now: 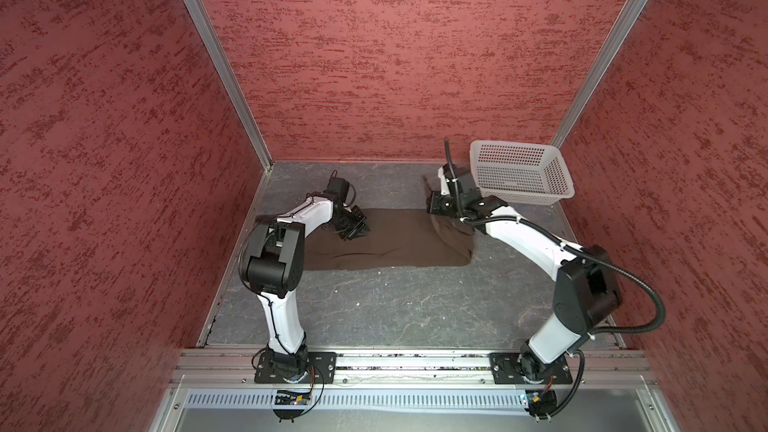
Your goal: Fold and stack the trousers
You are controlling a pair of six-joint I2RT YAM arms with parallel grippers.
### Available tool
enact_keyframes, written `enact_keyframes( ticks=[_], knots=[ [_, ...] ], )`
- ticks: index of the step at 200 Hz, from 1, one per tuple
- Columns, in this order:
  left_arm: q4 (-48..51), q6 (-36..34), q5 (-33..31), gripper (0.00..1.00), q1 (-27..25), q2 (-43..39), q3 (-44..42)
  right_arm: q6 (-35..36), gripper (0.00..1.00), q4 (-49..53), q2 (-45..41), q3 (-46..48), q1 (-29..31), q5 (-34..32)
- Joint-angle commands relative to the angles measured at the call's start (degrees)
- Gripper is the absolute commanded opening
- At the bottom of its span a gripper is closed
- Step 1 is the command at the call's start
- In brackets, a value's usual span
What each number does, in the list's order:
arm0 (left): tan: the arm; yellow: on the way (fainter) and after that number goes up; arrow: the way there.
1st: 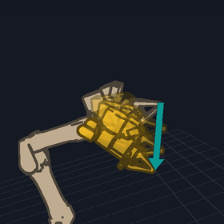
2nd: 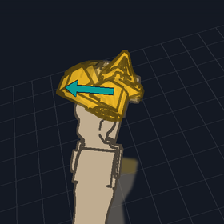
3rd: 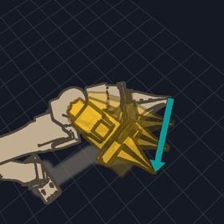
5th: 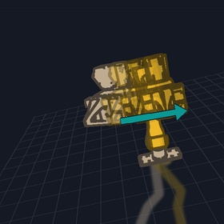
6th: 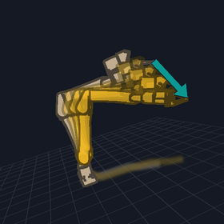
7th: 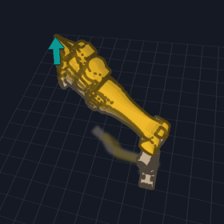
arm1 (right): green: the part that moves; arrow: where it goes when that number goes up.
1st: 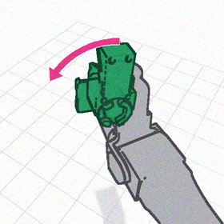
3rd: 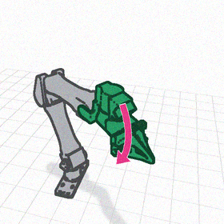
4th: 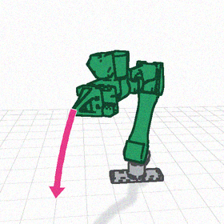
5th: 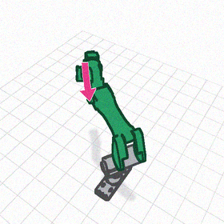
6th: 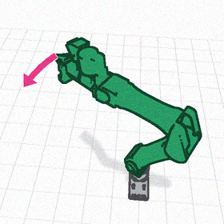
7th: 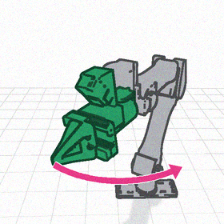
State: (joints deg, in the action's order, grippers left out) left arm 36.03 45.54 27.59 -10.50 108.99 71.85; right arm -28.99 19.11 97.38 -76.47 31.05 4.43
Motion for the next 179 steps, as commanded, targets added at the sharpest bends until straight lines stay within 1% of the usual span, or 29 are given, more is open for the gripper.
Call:
enact_keyframes(
  ticks=[1,24,68,121,154,167,179],
  knots=[
    [-2.6,-1.3,-0.6,0.18,2.2,-1.7,-4.3,-1.8,0.00,-2.2,1.7,-3.3,3.8,0.7],
    [-3.4,-1.6,-1.8,0.18,3.4,-2.3,-7.9,-3.6,0.00,-3.8,4.2,-4.7,7.0,2.9],
    [-2.6,-3.2,-3.1,0.17,3.6,-0.6,-9.1,-4.4,0.00,-4.8,7.6,-7.4,10.4,4.6],
    [-3.5,-3.2,-2.6,0.17,4.2,1.0,-9.3,-2.3,0.00,-3.1,9.5,-8.5,14.2,2.8],
    [-3.3,-3.2,-2.8,0.17,4.4,1.0,-9.3,-1.5,0.00,-2.8,11.7,-6.8,15.8,1.9],
    [-3.2,-3.2,-2.9,0.18,4.5,1.0,-9.1,-1.2,0.11,-2.4,13.3,-6.4,16.3,2.2],
    [-2.8,-3.2,-3.0,0.21,4.6,0.9,-8.8,-0.8,0.24,-1.8,15.0,-6.6,16.8,2.6]
  ],
)
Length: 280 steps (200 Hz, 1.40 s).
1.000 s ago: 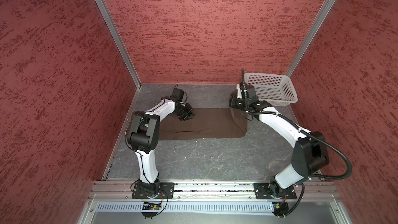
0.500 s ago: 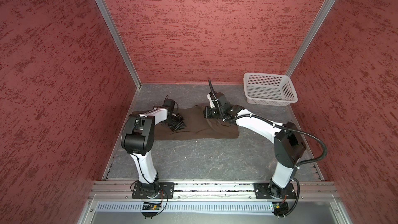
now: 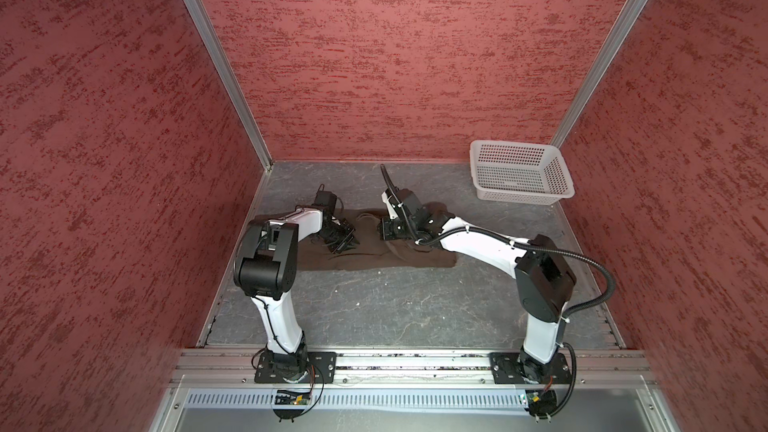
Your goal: Fold and stack the trousers
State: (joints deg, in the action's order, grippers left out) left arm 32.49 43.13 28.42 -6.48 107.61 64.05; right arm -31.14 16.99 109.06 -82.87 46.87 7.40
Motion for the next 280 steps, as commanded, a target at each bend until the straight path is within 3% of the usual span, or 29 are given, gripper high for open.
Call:
enact_keyframes(
  ticks=[1,17,36,91,122,141,200,280],
  knots=[
    [0.8,-0.8,-3.8,0.21,0.6,2.2,-0.9,1.4,0.24,0.3,3.5,-0.2,0.9,-0.4],
    [1.6,-0.9,-4.2,0.26,0.7,1.6,-0.2,2.2,0.32,1.5,5.6,-1.3,1.8,0.0],
    [3.2,-1.1,-5.2,0.32,0.8,0.3,1.1,3.6,0.34,2.2,6.1,-2.9,2.9,0.5],
    [7.7,-0.9,-7.9,0.46,0.0,-4.9,5.8,11.7,0.45,3.0,-0.8,-5.1,3.1,-1.3],
    [12.1,-1.1,-14.0,0.64,-4.2,-8.4,8.9,15.3,0.55,-4.4,-9.9,4.7,2.5,-12.4],
    [15.3,-2.1,-18.1,0.69,-8.0,-9.0,11.6,14.2,0.56,-7.3,-14.8,10.9,-0.6,-14.2],
    [19.8,-4.1,-21.4,0.73,-14.3,-2.3,19.0,1.6,0.61,-9.4,-23.1,28.5,-18.5,-2.6],
    [20.6,-3.8,-19.2,0.75,-18.5,8.4,27.5,-5.1,0.61,-13.5,-14.9,34.3,-26.1,12.4]
  ],
)
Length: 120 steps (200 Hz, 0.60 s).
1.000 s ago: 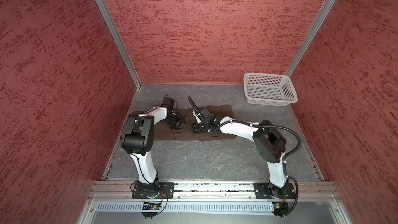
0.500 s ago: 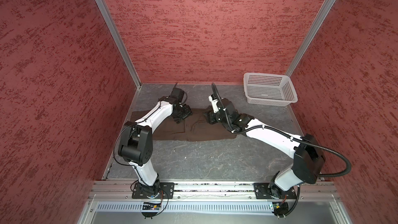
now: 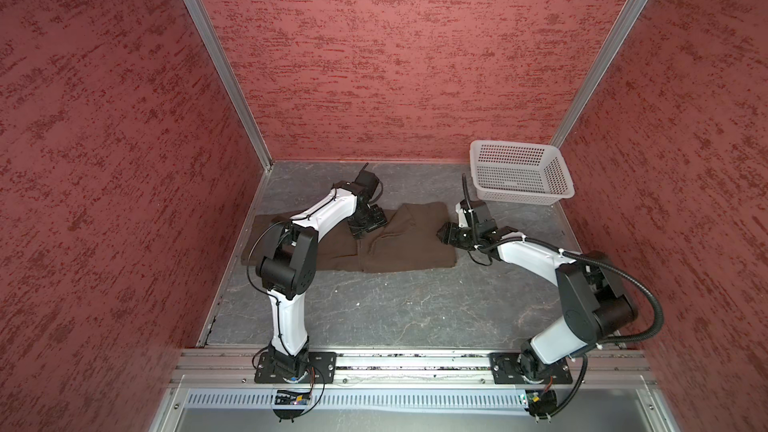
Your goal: Fold and stack the trousers
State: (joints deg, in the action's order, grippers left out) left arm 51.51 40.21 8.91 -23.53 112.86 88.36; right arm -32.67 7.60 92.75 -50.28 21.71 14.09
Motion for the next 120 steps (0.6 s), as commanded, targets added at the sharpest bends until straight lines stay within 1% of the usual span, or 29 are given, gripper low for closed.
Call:
enact_keyframes(
  ticks=[1,18,36,47,70,102,120],
  knots=[
    [1.6,-0.9,0.3,0.75,-1.5,3.3,3.3,-3.7,0.61,-4.4,1.4,1.8,-1.1,5.7],
    [2.0,-1.2,-1.0,0.77,-2.4,4.2,3.6,-4.7,0.61,-5.9,2.5,2.4,-1.2,7.2],
    [1.9,-1.7,-3.1,0.79,-3.2,4.3,2.8,-4.3,0.60,-5.3,3.4,1.8,-1.3,8.0],
    [1.9,-2.5,-3.4,0.80,-3.5,4.5,2.6,-3.8,0.60,-4.7,3.5,1.6,-1.3,7.8],
    [3.3,-4.5,-6.7,0.81,-4.6,4.9,2.3,-4.5,0.60,-5.4,2.8,2.4,-1.5,7.4],
    [2.5,-6.2,-10.0,0.84,-5.8,3.0,-0.6,-4.5,0.60,-5.5,3.7,1.7,-1.6,8.8],
    [2.2,-8.4,-10.9,0.84,-6.5,3.0,-0.9,-4.7,0.59,-5.7,3.8,1.7,-1.7,8.7]
  ],
)
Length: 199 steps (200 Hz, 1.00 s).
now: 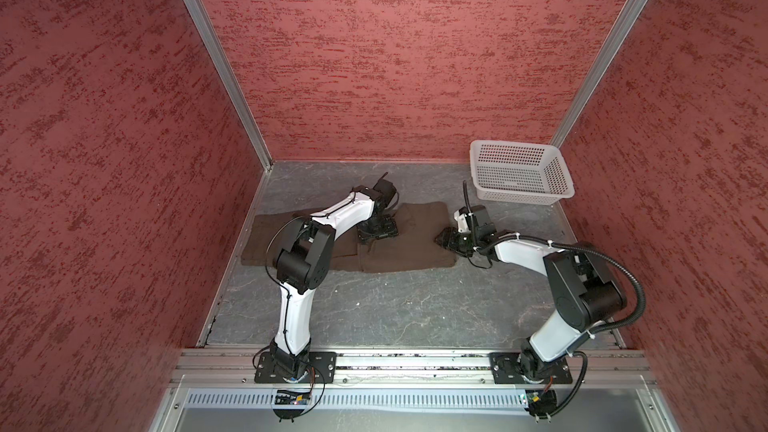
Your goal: Fold and stack the trousers
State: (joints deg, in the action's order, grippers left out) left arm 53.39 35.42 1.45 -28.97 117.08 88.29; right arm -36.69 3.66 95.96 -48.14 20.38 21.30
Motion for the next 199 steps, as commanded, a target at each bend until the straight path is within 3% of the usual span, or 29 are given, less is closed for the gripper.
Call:
enact_keyframes(
  ticks=[1,18,43,60,79,110,150,168,199],
  knots=[
    [0.3,-3.7,-3.5,0.83,-1.1,-1.2,-0.7,-0.8,0.59,-1.9,0.5,-0.5,-0.3,1.5],
    [2.2,-5.2,-6.3,0.77,-2.4,0.0,1.0,-2.3,0.59,-3.7,0.1,0.7,-0.4,1.7],
    [3.6,-5.2,-10.0,0.48,-3.7,0.4,1.9,-2.0,0.58,-3.0,0.5,0.3,-0.8,2.6],
    [3.8,-4.6,-8.3,0.28,-3.0,-0.2,2.7,-1.2,0.57,-1.6,0.0,-0.1,-0.9,2.5],
    [5.2,-3.4,-3.2,0.15,-1.3,-0.9,5.9,-2.1,0.57,-2.9,-1.5,1.6,-1.0,1.6],
    [6.9,0.7,4.3,0.09,0.6,-5.8,10.6,-1.6,0.55,-2.4,-1.5,1.7,-1.1,2.3],
    [11.1,5.4,6.2,0.09,0.6,-12.9,11.3,-0.6,0.54,-2.1,-2.5,1.7,-1.1,1.3],
    [11.6,7.7,6.1,0.09,-0.1,-16.5,5.9,0.2,0.55,-2.1,-2.7,1.2,-1.2,1.7],
    [4.6,13.9,9.0,0.10,-1.1,-23.5,-12.9,3.3,0.56,0.3,-2.6,-0.4,-1.2,1.1]
  ],
)
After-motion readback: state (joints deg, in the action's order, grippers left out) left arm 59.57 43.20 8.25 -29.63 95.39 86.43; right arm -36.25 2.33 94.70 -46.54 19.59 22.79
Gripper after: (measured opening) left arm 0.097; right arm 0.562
